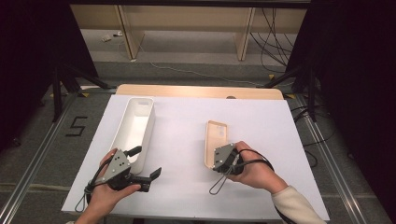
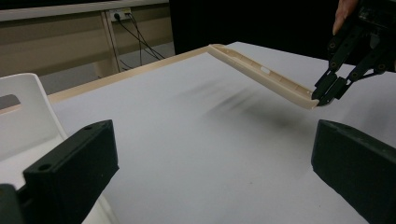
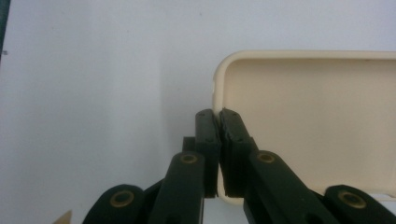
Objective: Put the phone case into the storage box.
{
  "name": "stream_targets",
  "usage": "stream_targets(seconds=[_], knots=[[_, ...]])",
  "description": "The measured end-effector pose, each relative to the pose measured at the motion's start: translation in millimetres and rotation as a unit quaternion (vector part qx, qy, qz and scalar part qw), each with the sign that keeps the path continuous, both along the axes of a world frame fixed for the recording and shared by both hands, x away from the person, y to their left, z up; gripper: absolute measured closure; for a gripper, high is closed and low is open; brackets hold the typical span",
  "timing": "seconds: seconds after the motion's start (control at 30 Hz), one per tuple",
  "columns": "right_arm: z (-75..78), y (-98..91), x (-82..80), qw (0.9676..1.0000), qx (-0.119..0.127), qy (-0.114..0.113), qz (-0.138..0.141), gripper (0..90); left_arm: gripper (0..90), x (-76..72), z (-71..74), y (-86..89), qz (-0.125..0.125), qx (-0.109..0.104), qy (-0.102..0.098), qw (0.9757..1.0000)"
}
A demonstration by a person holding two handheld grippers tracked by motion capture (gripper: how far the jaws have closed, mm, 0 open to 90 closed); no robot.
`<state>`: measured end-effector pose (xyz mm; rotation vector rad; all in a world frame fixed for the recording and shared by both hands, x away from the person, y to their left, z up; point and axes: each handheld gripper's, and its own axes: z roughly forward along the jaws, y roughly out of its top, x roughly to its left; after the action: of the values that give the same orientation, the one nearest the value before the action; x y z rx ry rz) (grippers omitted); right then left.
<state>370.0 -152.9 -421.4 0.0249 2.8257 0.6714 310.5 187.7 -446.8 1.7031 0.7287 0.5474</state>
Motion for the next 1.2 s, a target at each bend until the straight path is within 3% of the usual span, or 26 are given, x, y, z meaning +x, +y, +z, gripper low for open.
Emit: stream_targets(seconds=[0.13,0.3,0.6,1.2], knots=[[3.0,-0.1,-0.6,0.9999,0.011,-0.008,0.001,87.8,0.0,0.2,0.0,0.2,0.000,0.000,-0.001,1.0000],[4.3,-0.3,-0.8,0.9997,0.024,0.001,0.006,87.8,0.0,0.2,0.0,0.5,0.000,0.000,-0.001,1.0000],[3.8,0.5,-1.6,0.9988,0.049,-0.005,0.009,87.8,0.0,0.6,0.0,1.0,0.000,0.001,-0.001,1.0000],[6.3,4.6,-4.0,0.9953,0.094,0.005,0.022,87.9,0.2,0.8,0.3,1.8,0.003,0.000,-0.001,1.0000]])
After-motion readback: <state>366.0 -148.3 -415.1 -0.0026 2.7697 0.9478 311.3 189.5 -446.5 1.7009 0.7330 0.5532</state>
